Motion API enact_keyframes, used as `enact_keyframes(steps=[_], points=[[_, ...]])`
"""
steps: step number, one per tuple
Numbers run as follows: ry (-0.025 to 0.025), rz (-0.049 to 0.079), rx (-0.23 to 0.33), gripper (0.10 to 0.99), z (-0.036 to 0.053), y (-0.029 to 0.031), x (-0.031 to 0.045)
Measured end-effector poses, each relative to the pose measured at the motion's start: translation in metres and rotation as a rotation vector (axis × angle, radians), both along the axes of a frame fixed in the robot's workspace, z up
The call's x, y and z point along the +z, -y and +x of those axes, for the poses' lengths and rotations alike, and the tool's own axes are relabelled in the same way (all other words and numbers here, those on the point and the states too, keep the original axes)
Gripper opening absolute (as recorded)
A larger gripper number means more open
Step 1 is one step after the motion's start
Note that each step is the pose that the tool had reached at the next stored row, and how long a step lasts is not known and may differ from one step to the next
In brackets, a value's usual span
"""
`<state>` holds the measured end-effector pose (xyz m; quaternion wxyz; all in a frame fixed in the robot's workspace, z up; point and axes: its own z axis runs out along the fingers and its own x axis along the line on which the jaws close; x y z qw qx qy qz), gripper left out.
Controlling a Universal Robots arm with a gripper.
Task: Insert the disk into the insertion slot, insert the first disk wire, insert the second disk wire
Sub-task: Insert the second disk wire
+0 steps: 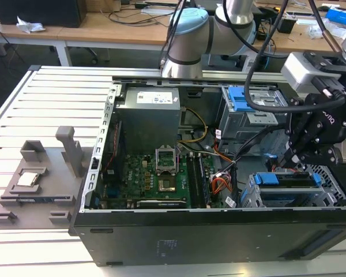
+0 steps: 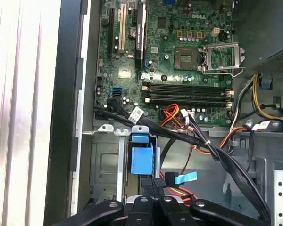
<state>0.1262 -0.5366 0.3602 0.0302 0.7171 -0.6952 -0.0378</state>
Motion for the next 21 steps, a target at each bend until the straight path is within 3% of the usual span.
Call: enact_keyframes(steps=[5, 10, 19, 21], points=[[0.0, 0.0, 0.0, 0.106, -0.0045, -0.0024, 0.0], [0.0001, 0.0, 0.0, 0.106, -0.0151, -0.0027, 0.0], [0.0, 0.0, 0.0, 0.106, -0.0161, -0.0027, 0.0], [0.0001, 0.0, 0.0, 0.169, -0.0161, -0.0027, 0.0]])
